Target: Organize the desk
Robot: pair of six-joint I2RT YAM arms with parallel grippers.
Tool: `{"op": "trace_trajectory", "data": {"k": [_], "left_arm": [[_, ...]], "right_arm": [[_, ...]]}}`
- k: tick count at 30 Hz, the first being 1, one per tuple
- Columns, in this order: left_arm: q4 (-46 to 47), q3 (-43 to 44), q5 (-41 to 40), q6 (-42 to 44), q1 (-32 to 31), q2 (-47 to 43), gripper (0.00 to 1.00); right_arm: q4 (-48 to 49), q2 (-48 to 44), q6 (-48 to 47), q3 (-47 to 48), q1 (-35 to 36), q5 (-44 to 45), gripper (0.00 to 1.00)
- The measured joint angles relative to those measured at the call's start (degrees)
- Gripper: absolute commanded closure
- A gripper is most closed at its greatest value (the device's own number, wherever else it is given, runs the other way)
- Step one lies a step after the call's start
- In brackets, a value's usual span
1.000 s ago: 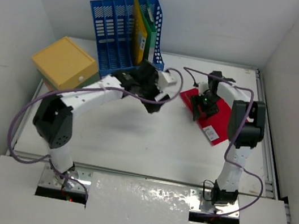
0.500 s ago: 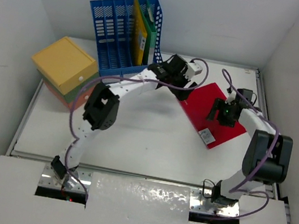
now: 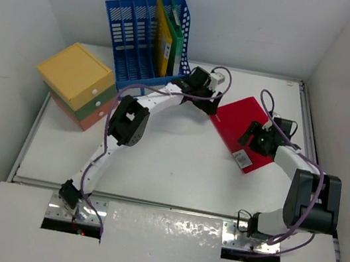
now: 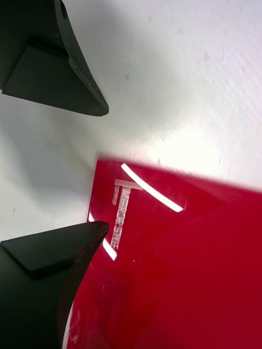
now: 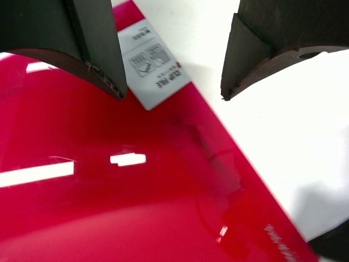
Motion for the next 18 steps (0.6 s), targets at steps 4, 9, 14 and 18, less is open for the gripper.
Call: {"op": "trace_trajectory", "data": {"k": [4,9,14,18], "left_arm": [[3.0,-0.4,7.8,-3.0,2.6,1.7,0.25],[7.5,-0.5,14.4,-9.9,1.7,3.1,0.37],[10.5,-0.5,17.2,-16.2,1.1,4.5,0.46],[11.4,-1.4,17.7,-18.2,1.1,4.5,0.52]], "right_arm": [[4.7,-0.9,2.1,-2.0,1.0,-0.1,0.31],[10.6,2.9,5.9,-2.5,1.0,-0.9,0.33],[16.0,6.1,9.0,-4.3,1.0,-1.6,0.33],[18.1,6.2,10.0,-4.8,1.0,-1.6,0.33]]}}
